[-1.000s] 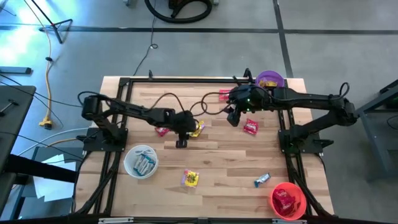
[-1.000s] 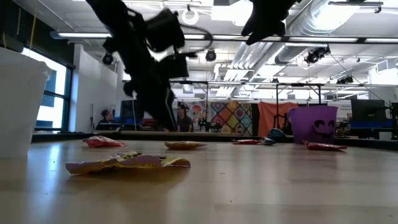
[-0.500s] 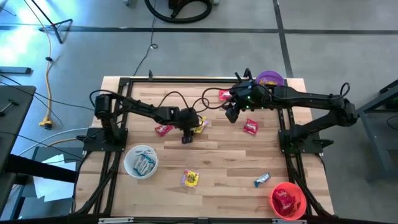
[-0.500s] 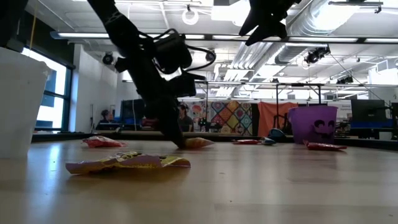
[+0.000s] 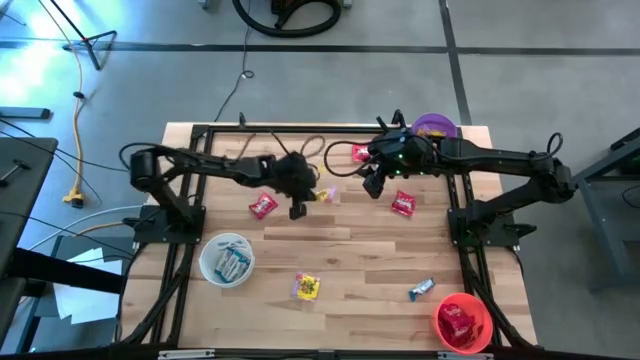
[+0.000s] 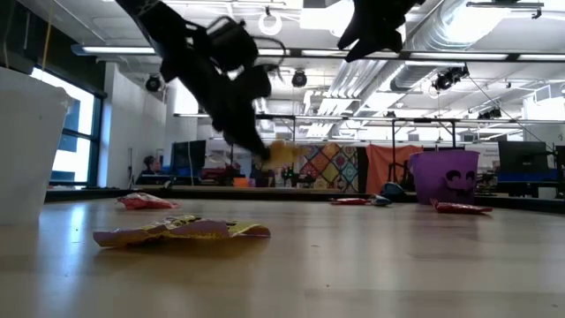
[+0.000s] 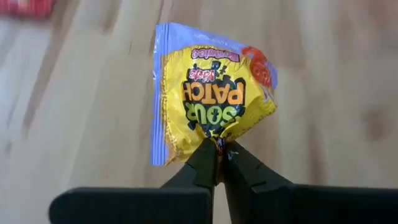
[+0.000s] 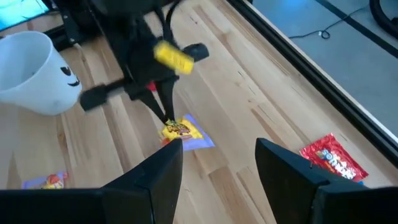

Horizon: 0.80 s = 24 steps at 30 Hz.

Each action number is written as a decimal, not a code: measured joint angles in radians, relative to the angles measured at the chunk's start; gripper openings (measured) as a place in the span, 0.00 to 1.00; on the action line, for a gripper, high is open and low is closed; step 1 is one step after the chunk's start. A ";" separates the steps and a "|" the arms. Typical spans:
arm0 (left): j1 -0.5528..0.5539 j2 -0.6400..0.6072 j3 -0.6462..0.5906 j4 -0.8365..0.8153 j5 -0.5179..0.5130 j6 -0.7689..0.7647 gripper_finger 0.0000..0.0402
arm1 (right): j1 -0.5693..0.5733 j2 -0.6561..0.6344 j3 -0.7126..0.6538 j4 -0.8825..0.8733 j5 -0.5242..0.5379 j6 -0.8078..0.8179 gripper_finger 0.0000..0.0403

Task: Sort candy
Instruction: Put the yellow candy into the purple bin

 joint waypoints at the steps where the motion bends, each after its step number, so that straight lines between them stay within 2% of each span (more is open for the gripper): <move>1: 0.013 -0.021 0.000 0.009 0.034 -0.010 0.01 | 0.000 0.000 0.000 0.006 -0.001 0.000 0.49; 8: 0.089 -0.151 0.001 0.101 0.211 -0.128 0.00 | 0.000 0.000 0.000 0.079 -0.004 -0.003 0.49; 14: 0.122 -0.181 0.001 0.280 0.358 -0.274 0.00 | 0.000 0.001 0.000 0.162 -0.015 0.013 0.49; 19: 0.118 -0.181 0.002 0.452 0.425 -0.377 0.00 | 0.000 0.001 0.000 0.186 -0.052 0.030 0.49; 24: 0.119 -0.181 0.002 0.556 0.472 -0.448 0.00 | 0.000 0.002 0.000 0.221 -0.110 0.026 0.49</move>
